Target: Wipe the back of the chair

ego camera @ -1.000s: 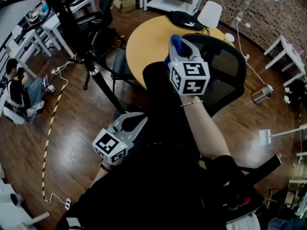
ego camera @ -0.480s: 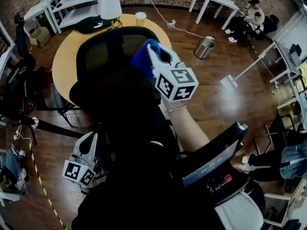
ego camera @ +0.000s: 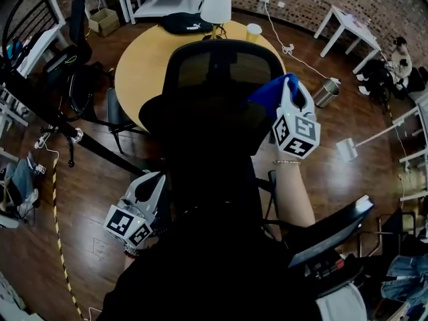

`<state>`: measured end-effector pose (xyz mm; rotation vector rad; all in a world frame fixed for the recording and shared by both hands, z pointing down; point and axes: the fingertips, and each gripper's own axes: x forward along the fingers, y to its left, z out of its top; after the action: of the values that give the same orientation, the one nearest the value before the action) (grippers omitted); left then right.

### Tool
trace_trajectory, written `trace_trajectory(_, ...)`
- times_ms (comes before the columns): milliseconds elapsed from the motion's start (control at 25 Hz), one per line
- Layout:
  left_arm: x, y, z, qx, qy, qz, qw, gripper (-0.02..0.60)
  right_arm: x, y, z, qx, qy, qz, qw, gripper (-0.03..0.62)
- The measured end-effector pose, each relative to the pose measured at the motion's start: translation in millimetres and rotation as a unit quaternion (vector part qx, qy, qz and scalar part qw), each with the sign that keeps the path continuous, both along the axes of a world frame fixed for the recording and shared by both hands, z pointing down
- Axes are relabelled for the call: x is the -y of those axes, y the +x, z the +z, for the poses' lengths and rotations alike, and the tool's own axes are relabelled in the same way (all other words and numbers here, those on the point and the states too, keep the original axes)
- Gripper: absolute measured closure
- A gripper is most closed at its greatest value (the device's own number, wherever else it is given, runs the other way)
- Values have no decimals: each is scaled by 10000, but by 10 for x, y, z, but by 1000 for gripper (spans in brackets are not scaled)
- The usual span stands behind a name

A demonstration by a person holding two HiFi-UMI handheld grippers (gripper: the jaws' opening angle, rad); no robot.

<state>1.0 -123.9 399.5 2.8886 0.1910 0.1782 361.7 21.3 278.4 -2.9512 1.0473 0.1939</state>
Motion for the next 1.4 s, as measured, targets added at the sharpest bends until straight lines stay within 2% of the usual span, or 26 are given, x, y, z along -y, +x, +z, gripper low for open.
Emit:
trace_trajectory(120, 127, -84, 37, 13, -75, -185, 9998, 575, 112, -89, 3, -149, -154, -20, 9998, 557)
trace_trajectory(240, 200, -112, 81, 43, -84, -229, 9997, 575, 365, -138, 58, -218, -512, -29, 9984, 557)
trace_trajectory(400, 256, -128, 63, -2, -56, -254, 9997, 575, 710, -170, 131, 1, -551, -177, 9983, 557)
trace_trajectory(640, 277, -196, 129, 18, -171, -246, 9995, 575, 1224, -393, 175, 261, -616, -885, 9938, 557)
trace_trajectory(800, 260, -188, 99, 8, -171, -161, 9997, 575, 1596, -639, 166, 274, -789, -1432, 9862, 557)
trace_trajectory(1080, 214, -215, 53, 0, -135, -92, 9999, 575, 1985, -1028, 114, 444, -640, -2215, 9720, 557)
trace_trajectory(1200, 232, -261, 66, -16, -146, -126, 9998, 575, 2075, -1157, 117, 356, -698, -2327, 9694, 557)
trace_trajectory(1400, 286, -207, 191, -30, -159, -182, 9997, 575, 2080, -1147, 179, 305, -707, -2446, 9666, 557)
